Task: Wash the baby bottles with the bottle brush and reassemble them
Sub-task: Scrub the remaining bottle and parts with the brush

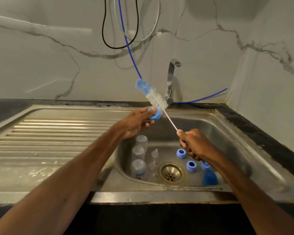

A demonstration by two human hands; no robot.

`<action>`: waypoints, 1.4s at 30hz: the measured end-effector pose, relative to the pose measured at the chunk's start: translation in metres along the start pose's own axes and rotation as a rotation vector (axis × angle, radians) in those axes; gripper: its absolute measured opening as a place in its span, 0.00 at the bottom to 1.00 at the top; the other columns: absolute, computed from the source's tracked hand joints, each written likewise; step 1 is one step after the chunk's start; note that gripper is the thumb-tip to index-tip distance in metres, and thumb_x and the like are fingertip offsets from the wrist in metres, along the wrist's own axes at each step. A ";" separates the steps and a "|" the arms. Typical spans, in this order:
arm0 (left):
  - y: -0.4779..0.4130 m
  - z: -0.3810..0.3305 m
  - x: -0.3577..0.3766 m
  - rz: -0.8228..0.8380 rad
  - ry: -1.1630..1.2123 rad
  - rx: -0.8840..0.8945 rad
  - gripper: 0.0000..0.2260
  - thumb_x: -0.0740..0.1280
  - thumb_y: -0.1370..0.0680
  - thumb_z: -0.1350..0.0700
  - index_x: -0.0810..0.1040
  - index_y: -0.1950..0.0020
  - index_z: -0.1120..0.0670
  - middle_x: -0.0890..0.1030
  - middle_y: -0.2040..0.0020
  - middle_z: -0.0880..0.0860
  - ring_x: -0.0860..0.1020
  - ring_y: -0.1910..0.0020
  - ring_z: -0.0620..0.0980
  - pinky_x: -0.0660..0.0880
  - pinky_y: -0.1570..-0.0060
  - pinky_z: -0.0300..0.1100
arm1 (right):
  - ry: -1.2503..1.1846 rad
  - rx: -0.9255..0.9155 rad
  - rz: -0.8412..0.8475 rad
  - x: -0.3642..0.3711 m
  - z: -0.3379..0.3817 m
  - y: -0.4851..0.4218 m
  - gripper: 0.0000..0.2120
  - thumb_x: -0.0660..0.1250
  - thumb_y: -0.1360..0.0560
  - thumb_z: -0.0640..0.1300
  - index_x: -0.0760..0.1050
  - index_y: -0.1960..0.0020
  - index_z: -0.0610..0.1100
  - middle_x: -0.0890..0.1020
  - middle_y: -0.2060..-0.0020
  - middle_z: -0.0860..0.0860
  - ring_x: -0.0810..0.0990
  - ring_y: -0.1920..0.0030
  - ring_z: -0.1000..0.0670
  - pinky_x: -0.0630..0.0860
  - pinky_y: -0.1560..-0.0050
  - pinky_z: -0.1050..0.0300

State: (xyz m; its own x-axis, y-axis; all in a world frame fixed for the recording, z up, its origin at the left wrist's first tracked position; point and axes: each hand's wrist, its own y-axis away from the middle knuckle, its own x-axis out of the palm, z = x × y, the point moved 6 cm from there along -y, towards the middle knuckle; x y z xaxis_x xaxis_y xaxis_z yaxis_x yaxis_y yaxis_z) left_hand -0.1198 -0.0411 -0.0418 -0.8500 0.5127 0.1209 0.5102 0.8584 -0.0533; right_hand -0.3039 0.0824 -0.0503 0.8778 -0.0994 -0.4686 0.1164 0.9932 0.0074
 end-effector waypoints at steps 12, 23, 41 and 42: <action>-0.002 -0.004 -0.027 -0.138 0.238 -0.071 0.14 0.65 0.16 0.53 0.76 0.34 0.59 0.80 0.48 0.57 0.76 0.63 0.45 0.75 0.65 0.34 | 0.038 -0.032 -0.007 -0.001 0.001 0.009 0.26 0.58 0.15 0.52 0.69 0.69 0.40 0.65 0.76 0.46 0.61 0.82 0.55 0.59 0.80 0.65; 0.001 -0.001 -0.013 -0.042 0.164 0.003 0.15 0.68 0.18 0.56 0.79 0.33 0.57 0.84 0.40 0.59 0.85 0.45 0.55 0.83 0.50 0.40 | 0.092 -0.065 -0.034 -0.003 -0.001 0.004 0.26 0.58 0.16 0.52 0.70 0.69 0.41 0.66 0.76 0.45 0.62 0.81 0.54 0.61 0.79 0.65; -0.007 0.001 -0.002 0.046 -0.021 -0.004 0.14 0.63 0.16 0.60 0.77 0.31 0.62 0.83 0.38 0.59 0.84 0.45 0.52 0.82 0.47 0.39 | 0.200 -0.114 -0.111 -0.004 -0.001 -0.015 0.28 0.58 0.16 0.52 0.70 0.74 0.43 0.69 0.82 0.51 0.66 0.81 0.55 0.65 0.68 0.58; -0.007 0.002 -0.002 0.037 -0.009 -0.001 0.14 0.63 0.16 0.61 0.76 0.31 0.62 0.83 0.37 0.60 0.84 0.43 0.53 0.82 0.46 0.39 | 0.198 -0.116 -0.123 -0.006 0.000 -0.015 0.28 0.58 0.16 0.52 0.70 0.73 0.43 0.69 0.82 0.52 0.66 0.81 0.55 0.66 0.68 0.58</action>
State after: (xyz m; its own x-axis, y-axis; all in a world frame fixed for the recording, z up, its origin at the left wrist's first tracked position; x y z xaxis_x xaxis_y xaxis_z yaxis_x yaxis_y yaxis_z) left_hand -0.1218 -0.0480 -0.0441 -0.8317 0.5442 0.1100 0.5414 0.8389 -0.0565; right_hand -0.3107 0.0679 -0.0483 0.7510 -0.2175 -0.6235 0.1526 0.9758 -0.1567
